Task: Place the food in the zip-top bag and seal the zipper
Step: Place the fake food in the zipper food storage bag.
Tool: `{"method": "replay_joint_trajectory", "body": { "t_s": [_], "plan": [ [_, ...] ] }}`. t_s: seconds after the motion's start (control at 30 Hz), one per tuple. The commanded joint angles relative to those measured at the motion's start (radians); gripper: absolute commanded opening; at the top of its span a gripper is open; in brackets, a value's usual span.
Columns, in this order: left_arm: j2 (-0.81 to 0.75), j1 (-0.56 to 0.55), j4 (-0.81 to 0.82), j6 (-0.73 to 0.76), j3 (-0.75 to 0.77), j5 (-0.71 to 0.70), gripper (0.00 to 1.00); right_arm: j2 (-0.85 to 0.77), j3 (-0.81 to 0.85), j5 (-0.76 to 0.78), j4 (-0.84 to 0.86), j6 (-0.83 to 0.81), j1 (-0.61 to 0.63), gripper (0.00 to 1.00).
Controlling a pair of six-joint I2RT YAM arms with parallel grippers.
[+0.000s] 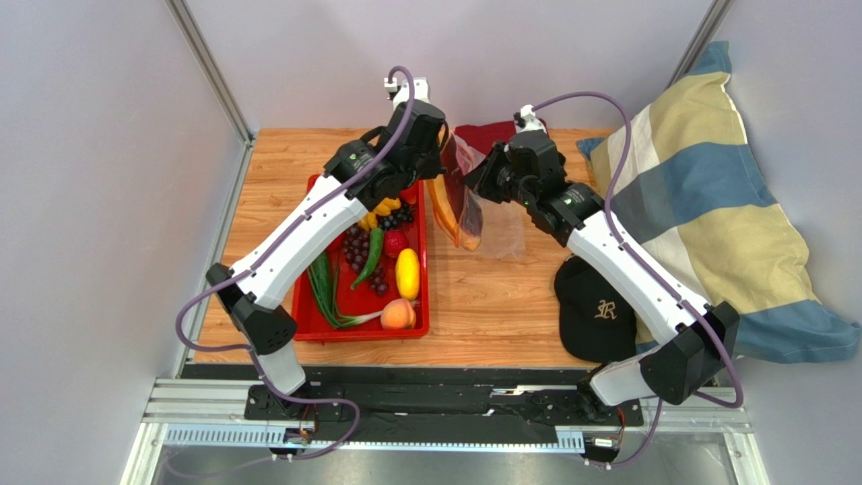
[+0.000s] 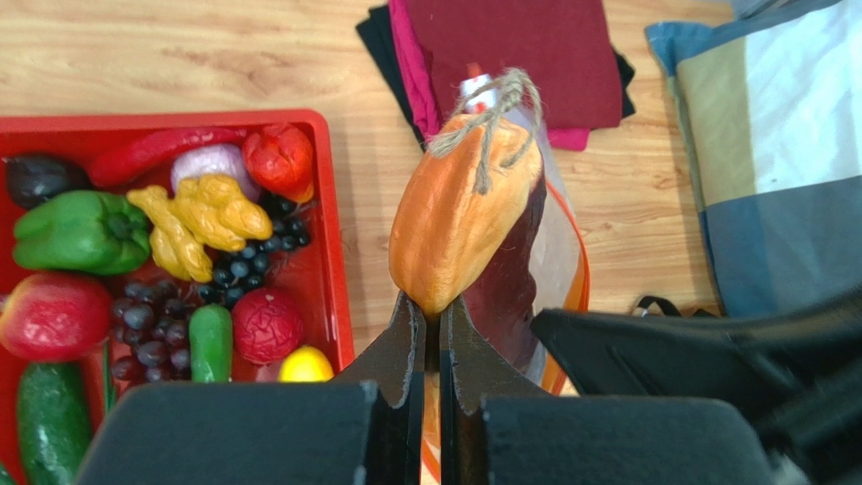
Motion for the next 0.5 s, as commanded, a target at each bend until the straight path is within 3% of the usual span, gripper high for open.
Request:
{"method": "replay_joint_trajectory", "body": {
  "t_s": [0.0,0.2,0.43,0.47],
  "plan": [
    [0.035,0.005,-0.021,-0.057,0.020,0.048,0.00,-0.022,0.056,0.105,0.033,-0.013,0.034,0.00],
    [0.038,0.020,-0.047,-0.149,-0.062,0.203,0.00,-0.004,0.050,0.116,0.054,0.038,0.049,0.00],
    [-0.010,0.150,0.013,-0.278,-0.124,0.259,0.00,-0.030,0.040,0.134,0.066,0.047,0.040,0.00],
    [-0.023,0.198,0.037,-0.308,-0.166,0.323,0.00,-0.031,0.037,0.131,0.066,0.044,0.037,0.00]
  ]
}}
